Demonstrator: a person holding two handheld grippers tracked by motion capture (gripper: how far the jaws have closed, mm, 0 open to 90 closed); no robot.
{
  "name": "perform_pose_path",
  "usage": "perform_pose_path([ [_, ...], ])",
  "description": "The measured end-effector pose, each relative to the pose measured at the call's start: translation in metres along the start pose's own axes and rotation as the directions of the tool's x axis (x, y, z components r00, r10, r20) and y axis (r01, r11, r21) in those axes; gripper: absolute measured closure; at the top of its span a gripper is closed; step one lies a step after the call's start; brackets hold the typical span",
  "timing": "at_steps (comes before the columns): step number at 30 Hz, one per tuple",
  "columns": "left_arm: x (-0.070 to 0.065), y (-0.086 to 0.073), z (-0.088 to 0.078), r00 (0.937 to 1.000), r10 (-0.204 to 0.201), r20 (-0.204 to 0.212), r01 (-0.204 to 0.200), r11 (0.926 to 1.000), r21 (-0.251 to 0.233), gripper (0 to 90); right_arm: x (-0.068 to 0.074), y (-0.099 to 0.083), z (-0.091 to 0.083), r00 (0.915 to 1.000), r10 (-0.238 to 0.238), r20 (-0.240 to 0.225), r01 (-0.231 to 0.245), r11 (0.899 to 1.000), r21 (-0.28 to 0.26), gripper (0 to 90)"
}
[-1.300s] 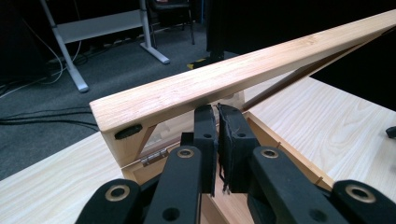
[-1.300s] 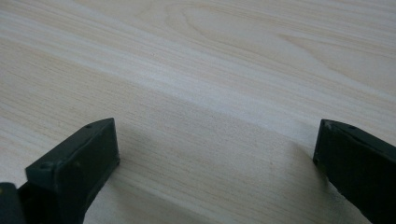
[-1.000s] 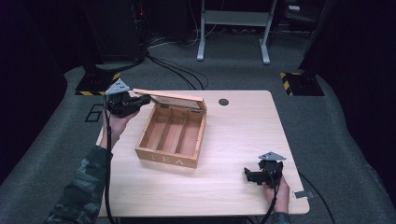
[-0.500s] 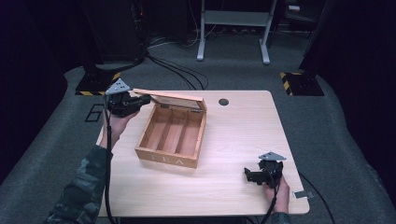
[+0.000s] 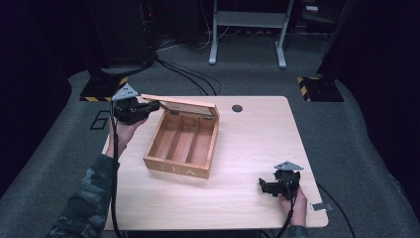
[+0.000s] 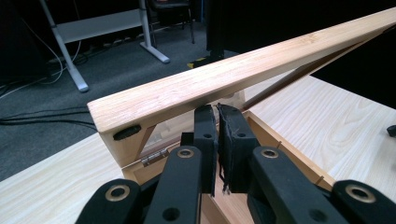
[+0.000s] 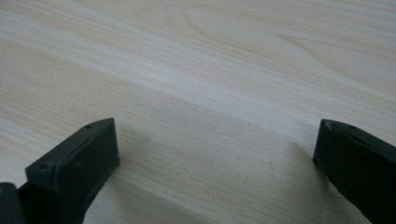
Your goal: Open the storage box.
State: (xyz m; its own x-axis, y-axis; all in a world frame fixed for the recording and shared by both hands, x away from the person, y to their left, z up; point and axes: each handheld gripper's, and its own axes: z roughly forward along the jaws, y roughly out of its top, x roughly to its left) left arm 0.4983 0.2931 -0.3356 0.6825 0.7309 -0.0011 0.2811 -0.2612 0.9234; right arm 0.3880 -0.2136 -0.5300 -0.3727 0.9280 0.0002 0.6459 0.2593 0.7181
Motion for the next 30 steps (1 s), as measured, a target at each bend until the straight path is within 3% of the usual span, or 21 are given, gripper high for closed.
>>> perform_pose_path([
  [23,0.0000,-0.0004,-0.0001,1.0000,-0.001,0.002,0.001,1.0000,-0.001,85.1,0.0000,0.0000,0.0000,1.0000,0.000,0.000,0.000,1.000,0.000,0.0],
  [30,-0.0036,-0.0073,-0.0004,1.0000,-0.003,0.006,0.003,1.0000,-0.003,84.4,0.0000,0.0000,0.0000,1.0000,0.000,0.000,0.000,1.000,0.000,0.0],
])
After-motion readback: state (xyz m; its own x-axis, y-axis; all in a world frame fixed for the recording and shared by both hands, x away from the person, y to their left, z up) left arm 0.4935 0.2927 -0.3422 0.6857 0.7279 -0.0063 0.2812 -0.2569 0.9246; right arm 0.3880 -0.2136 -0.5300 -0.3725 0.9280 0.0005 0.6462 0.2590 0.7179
